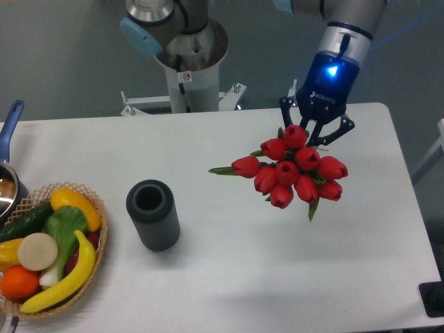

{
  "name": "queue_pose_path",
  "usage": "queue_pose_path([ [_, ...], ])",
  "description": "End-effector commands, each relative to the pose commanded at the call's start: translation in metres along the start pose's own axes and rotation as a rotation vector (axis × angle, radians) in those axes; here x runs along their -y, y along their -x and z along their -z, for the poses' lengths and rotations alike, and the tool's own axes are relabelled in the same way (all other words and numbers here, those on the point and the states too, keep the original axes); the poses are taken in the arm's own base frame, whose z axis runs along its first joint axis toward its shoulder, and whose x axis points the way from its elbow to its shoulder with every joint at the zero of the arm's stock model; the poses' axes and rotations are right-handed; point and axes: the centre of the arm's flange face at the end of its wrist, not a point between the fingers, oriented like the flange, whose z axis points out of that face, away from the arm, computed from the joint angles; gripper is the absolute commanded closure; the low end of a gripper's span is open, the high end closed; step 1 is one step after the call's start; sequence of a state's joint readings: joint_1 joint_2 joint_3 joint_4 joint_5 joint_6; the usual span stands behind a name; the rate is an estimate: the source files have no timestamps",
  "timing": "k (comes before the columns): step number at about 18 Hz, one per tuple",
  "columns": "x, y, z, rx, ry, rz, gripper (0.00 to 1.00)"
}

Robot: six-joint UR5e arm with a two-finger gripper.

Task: Insert the flowers into the vase
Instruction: 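Hold the red tulip bunch in the gripper above the table, then carry the tulips toward the grey vase and lower stems into it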

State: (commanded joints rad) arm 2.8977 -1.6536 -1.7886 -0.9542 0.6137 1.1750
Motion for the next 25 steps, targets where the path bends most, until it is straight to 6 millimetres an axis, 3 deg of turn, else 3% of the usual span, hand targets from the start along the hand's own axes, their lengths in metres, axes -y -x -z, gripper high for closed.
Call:
queue_pose_path([
  [4, 0.007, -0.002, -0.002, -0.014, -0.057, -0.025, 0.82],
  [7, 0.023, -0.016, -0.011, -0.076, -0.148, -0.046, 0.82],
  [11, 0.041, -0.041, -0.05, -0.206, -0.285, -0.149, 0.82],
  [13, 0.04, -0.053, -0.072, -0.261, -0.342, -0.184, 0.82],
  [15, 0.034, -0.078, -0.09, -0.315, -0.417, -0.239, 0.82],
  [20, 0.029, -0.101, -0.093, -0.374, -0.552, -0.231, 0.82],
  [23, 0.037, -0.115, -0.092, -0.408, -0.613, -0.226, 0.82],
  [25, 0.037, -0.131, -0.101, -0.44, -0.614, -0.223, 0.82],
])
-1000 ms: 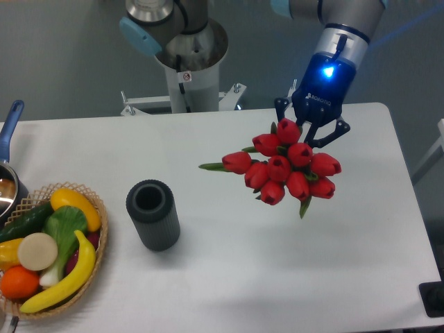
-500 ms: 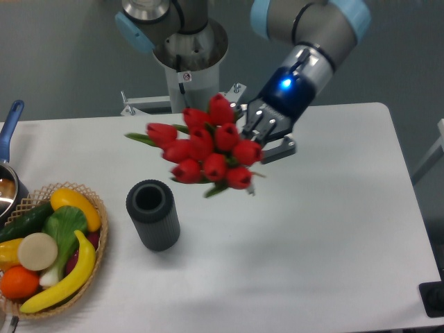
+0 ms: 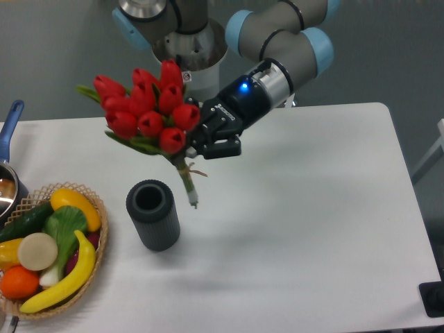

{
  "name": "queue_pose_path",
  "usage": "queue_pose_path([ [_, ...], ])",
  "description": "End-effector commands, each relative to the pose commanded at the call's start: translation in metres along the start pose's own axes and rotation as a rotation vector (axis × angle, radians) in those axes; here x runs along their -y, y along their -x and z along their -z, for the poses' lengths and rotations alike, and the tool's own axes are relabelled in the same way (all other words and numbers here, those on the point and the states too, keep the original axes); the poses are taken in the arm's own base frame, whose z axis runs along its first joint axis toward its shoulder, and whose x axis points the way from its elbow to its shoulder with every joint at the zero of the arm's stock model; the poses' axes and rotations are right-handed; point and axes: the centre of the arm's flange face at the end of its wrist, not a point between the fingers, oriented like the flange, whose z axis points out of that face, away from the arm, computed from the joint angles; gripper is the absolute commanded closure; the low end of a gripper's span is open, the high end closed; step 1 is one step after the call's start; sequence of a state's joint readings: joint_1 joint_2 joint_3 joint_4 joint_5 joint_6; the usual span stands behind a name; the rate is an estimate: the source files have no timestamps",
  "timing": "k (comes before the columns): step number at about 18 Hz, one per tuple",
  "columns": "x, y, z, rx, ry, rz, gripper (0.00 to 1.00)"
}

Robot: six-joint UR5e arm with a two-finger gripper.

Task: Insert the flowers into the vase
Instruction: 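Carry the tulips toward the grey vase and lower stems into it, then lower the tulip stems deeper into the grey vase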

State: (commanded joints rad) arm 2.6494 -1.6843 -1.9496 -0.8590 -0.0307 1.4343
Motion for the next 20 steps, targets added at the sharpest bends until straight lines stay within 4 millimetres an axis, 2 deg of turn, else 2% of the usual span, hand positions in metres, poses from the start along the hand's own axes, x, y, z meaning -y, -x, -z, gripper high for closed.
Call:
queue_pose_path([
  [3, -0.011, -0.014, -0.009, -0.019, -0.003, 0.037, 0.82],
  [9, -0.018, -0.028, -0.016, -0.034, -0.002, 0.056, 0.82],
  [15, -0.028, -0.024, -0.017, -0.036, 0.001, 0.079, 0.82],
  [20, -0.049, -0.018, -0.017, -0.035, 0.005, 0.118, 0.82],
])
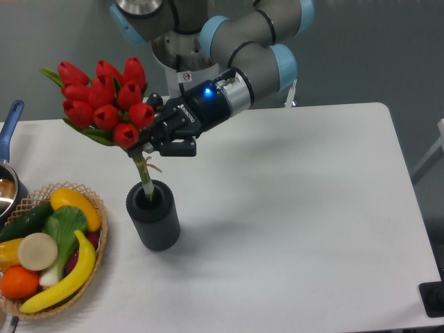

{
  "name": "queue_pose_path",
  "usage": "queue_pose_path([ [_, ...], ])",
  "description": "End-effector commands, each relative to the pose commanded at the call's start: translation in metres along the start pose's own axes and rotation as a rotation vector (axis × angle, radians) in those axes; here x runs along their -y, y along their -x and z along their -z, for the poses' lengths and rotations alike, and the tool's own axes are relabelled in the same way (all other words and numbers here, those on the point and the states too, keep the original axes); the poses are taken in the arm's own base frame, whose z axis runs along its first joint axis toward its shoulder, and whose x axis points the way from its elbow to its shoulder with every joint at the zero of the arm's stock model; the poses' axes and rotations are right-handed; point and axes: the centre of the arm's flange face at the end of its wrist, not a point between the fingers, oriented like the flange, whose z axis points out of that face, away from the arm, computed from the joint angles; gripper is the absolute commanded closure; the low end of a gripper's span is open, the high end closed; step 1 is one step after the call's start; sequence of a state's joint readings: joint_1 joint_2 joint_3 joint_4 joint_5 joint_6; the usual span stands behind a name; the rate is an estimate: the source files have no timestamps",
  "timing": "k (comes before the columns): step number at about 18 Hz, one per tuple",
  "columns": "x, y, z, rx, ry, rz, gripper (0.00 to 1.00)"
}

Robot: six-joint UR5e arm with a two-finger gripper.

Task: Insert the flowers into the vase
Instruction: 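Lower the tulip stems deeper into the grey vase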

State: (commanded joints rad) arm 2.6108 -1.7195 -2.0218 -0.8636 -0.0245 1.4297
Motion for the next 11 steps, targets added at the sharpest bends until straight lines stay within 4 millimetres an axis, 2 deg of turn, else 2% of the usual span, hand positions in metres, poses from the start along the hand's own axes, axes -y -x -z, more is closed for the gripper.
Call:
queue_pose_path([
  [11, -0.038, 0.003, -0.004, -0.007, 0.003, 0.077, 0.82],
])
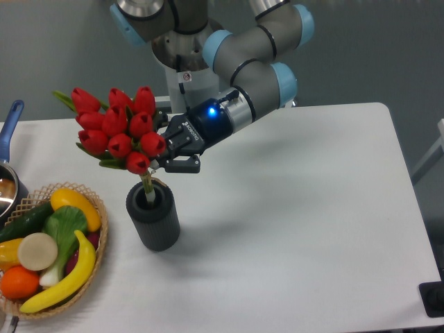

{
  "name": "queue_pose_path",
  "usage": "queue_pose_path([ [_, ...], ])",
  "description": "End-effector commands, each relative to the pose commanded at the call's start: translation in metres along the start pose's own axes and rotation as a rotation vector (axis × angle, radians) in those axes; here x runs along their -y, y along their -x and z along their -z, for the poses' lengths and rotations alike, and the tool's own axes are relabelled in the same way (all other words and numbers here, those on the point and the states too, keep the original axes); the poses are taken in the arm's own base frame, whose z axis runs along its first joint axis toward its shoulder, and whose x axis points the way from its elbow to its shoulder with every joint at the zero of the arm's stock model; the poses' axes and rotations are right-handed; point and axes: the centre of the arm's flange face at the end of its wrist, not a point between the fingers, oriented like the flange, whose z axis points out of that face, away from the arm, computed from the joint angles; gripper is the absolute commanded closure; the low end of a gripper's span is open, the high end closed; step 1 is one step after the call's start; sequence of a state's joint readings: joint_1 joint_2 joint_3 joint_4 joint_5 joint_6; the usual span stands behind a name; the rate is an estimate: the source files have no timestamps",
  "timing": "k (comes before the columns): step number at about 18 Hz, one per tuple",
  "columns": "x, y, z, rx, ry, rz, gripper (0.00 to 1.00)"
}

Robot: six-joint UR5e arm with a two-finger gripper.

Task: Insert the flowers into the vase
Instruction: 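Lower the tulip stems deeper into the grey vase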

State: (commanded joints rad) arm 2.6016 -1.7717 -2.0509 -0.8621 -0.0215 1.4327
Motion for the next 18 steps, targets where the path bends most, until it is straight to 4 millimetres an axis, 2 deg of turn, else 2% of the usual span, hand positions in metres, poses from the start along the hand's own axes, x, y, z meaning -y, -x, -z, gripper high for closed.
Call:
queue_pose_path([
  [18, -0.056, 0.013, -0.002, -0.003, 0.017, 0.037, 0.81],
])
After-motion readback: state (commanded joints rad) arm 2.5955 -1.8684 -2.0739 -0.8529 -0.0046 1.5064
